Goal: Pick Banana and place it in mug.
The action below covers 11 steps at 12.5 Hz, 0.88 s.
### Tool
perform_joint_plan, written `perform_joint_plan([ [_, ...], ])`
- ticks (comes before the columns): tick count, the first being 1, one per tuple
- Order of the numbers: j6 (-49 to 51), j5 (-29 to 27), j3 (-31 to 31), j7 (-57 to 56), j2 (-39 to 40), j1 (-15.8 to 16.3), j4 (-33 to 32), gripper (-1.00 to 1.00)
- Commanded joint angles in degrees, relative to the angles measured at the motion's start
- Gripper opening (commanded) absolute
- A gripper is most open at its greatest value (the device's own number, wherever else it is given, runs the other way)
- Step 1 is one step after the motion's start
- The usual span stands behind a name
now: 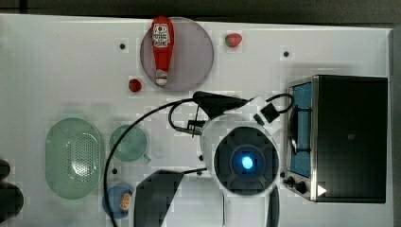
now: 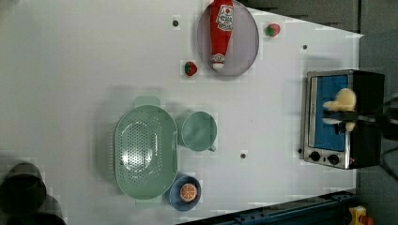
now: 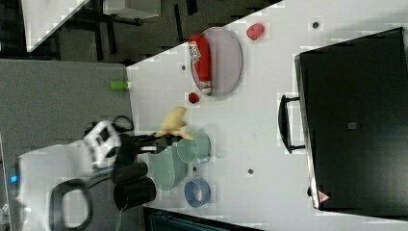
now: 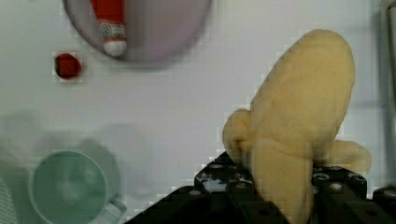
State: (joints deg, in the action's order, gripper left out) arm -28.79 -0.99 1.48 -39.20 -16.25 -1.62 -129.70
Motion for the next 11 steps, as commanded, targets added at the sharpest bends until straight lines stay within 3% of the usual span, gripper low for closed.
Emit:
perform_joint_plan([
  [1, 5.91, 1.27, -3.45, -0.31, -1.22, 0.22, 1.56, -0.49],
  [6, 11.01, -2.77, -12.94, 17.69, -1.86, 1.34, 1.88, -0.49],
  [11, 5.58, -5.82, -23.64, 37.34, 6.43, 1.85, 1.76, -0.49],
])
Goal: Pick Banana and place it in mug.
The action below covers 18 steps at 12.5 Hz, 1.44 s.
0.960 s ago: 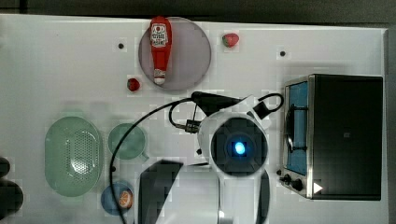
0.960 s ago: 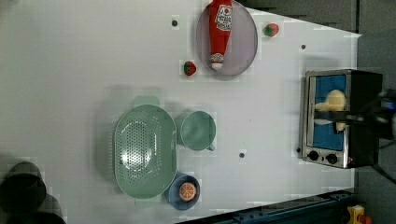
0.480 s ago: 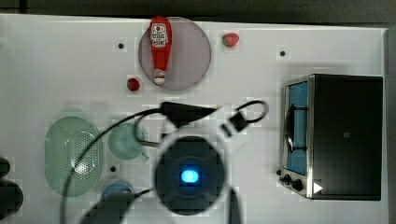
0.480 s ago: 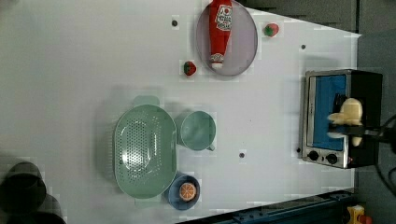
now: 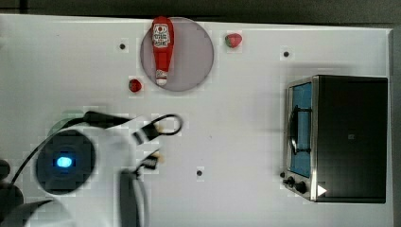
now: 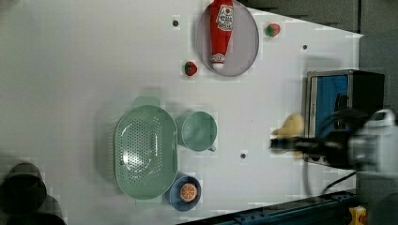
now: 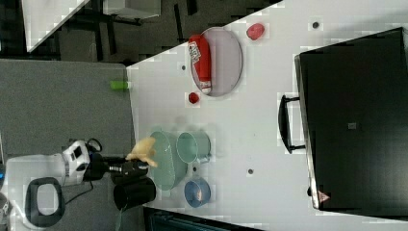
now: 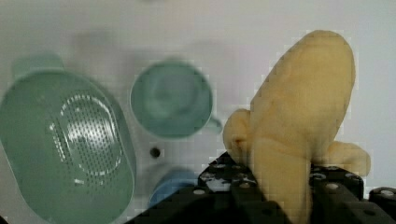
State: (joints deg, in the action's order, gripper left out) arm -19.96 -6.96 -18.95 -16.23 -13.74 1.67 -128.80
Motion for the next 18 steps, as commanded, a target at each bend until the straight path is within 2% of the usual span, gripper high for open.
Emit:
perform_joint_plan([
  [1, -6.0, 0.15, -4.49, 16.62, 6.12, -1.43, 0.85, -0.49],
  [7, -19.22, 1.38, -6.61, 21.55, 20.43, -1.39, 0.8, -0.49],
  [10, -23.73, 4.28, -6.82, 23.11, 24.76, -1.32, 0.38, -0.49],
  [11, -24.63, 5.2, -6.84, 25.08, 25.41, -1.29, -0.07, -0.42],
  [14, -26.3, 5.74, -6.95, 30.85, 25.61, -0.59, -1.84, 0.21],
  [17, -28.72, 6.41, -6.9, 31.83, 25.58, -0.53, -2.17, 0.89],
  [18, -29.46, 6.41, -6.96, 31.82, 25.53, -0.53, -2.16, 1.0],
])
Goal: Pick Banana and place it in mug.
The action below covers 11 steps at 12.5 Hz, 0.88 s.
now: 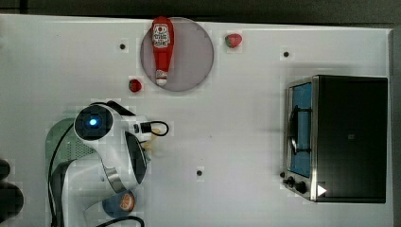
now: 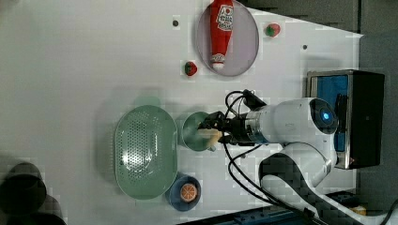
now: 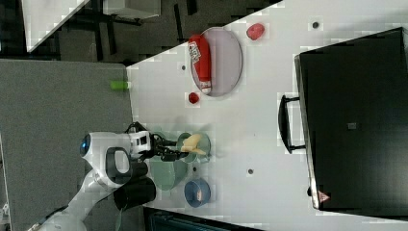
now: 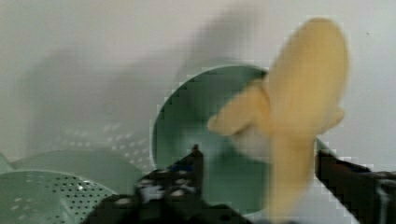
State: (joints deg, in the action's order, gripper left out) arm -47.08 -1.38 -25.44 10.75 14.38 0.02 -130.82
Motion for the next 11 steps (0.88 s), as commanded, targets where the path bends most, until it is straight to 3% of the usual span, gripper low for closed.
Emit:
perform_joint_plan([
  [1, -3.05, 0.76, -0.44, 4.86, -2.85, 1.11, -0.05, 1.0],
  [6, -0.26, 0.59, 2.26, 5.29, -12.53, -0.22, 1.79, 1.0],
  [11, 19.94, 0.65, 12.31, 1.62, -24.33, -1.11, 8.3, 1.0],
])
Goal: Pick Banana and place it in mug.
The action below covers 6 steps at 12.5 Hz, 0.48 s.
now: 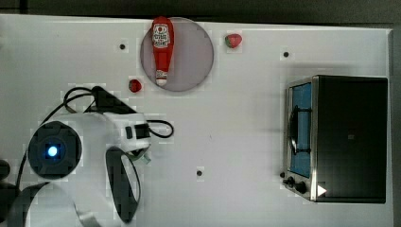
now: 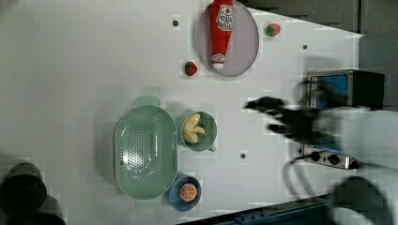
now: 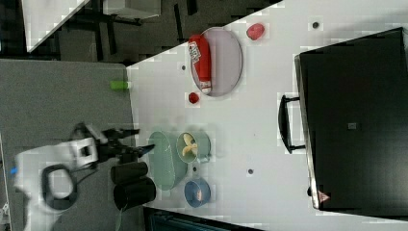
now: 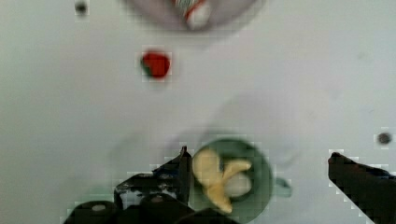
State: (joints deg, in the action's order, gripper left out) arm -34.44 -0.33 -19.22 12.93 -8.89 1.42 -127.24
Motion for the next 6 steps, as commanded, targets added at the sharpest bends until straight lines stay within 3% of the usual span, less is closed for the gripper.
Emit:
perform_joint_plan([
  [1, 11.37, -0.4, 8.52, -0.66, -2.55, -2.59, 6.49, 1.0],
  [6, 26.84, -0.39, 17.71, -5.12, -4.15, -2.78, 15.87, 1.0],
])
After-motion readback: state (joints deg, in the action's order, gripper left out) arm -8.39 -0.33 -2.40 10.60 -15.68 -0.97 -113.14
